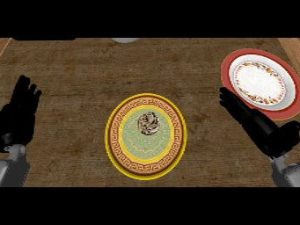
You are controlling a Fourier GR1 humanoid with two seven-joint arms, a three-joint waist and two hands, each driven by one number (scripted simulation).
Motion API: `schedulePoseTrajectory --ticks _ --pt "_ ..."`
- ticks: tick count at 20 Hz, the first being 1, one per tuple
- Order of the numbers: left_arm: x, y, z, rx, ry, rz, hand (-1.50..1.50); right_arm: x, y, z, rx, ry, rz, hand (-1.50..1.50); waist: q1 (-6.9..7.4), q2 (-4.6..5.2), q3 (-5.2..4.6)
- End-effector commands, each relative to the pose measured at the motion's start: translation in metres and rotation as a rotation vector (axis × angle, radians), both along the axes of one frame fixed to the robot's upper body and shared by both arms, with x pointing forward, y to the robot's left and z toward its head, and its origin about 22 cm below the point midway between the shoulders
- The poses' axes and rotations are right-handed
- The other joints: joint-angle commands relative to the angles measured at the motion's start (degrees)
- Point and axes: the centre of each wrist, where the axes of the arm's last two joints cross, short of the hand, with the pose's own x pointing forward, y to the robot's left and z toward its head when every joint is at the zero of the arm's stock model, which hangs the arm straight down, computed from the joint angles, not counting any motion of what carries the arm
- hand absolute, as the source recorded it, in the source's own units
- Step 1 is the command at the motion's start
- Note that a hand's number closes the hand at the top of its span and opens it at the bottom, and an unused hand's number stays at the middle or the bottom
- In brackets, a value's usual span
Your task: Pick the cupcake from the plate and place it in the plate
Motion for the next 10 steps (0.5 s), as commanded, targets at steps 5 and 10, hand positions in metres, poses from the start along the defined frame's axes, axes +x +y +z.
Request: schedulePoseTrajectory --ticks 5,10 --pt "-0.021 0.023 -0.010 0.414 -0.013 -0.202 0.00 0.022 0.092 0.018 0.618 0.036 0.004 -1.50 4.34 -0.19 1.06" --pt "-0.039 0.023 -0.030 0.499 0.009 -0.279 0.00 0.020 0.120 0.010 0.403 -0.286 -0.372 -1.50 2.79 -0.69 0.77"
